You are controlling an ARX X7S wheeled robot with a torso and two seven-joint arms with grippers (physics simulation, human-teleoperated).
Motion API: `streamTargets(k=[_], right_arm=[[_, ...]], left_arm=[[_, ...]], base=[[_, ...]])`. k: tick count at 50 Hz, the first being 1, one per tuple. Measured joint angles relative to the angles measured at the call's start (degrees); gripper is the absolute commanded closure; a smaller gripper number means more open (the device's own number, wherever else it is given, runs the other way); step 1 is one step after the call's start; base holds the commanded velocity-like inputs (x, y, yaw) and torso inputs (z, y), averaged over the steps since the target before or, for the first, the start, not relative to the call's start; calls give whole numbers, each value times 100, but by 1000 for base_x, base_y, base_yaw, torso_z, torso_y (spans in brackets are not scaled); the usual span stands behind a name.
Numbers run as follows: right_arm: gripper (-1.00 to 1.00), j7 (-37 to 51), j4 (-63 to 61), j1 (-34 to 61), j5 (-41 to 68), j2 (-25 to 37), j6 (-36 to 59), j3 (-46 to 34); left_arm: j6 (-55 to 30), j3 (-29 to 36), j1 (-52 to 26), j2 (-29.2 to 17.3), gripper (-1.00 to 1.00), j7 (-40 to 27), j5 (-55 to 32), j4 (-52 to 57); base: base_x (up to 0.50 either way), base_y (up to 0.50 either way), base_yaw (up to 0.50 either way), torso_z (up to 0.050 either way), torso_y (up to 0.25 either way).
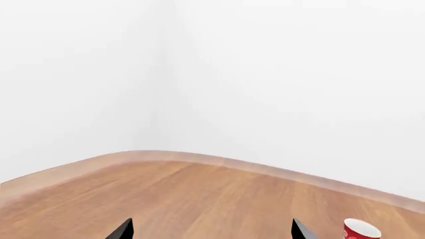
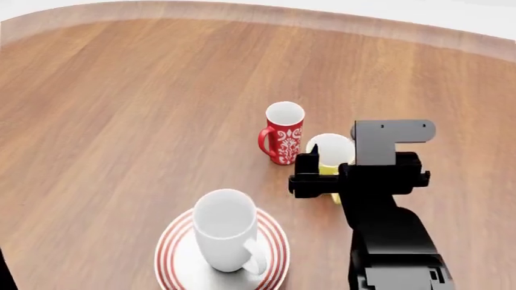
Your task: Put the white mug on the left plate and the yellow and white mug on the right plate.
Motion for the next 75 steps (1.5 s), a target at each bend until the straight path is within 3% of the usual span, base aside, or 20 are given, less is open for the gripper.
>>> streamTargets(k=[8, 22, 36, 56, 75], right_arm=[[-100, -90, 765, 426, -28, -85, -214, -19], [-100, -53, 897, 572, 4, -68, -156, -13], [-100, 90, 410, 485, 65, 43, 96, 9], [-100, 316, -636, 191, 136, 211, 304, 22], [-100, 369, -1019, 87, 170, 269, 294, -6]], left_arm=[[-11, 29, -9, -15, -100, 11, -7, -22], [4, 48, -3, -42, -100, 11, 7, -31], [77, 22, 29, -46, -100, 21, -46, -7], [63, 18, 13, -37, -100, -72, -39, -10], [200, -19, 12, -15, -100, -56, -97, -38]], base=[[0, 0, 0, 1, -28], [0, 0, 0, 5, -163], [0, 0, 0, 6, -167], [0, 0, 0, 0, -3], [0, 0, 0, 11, -181]])
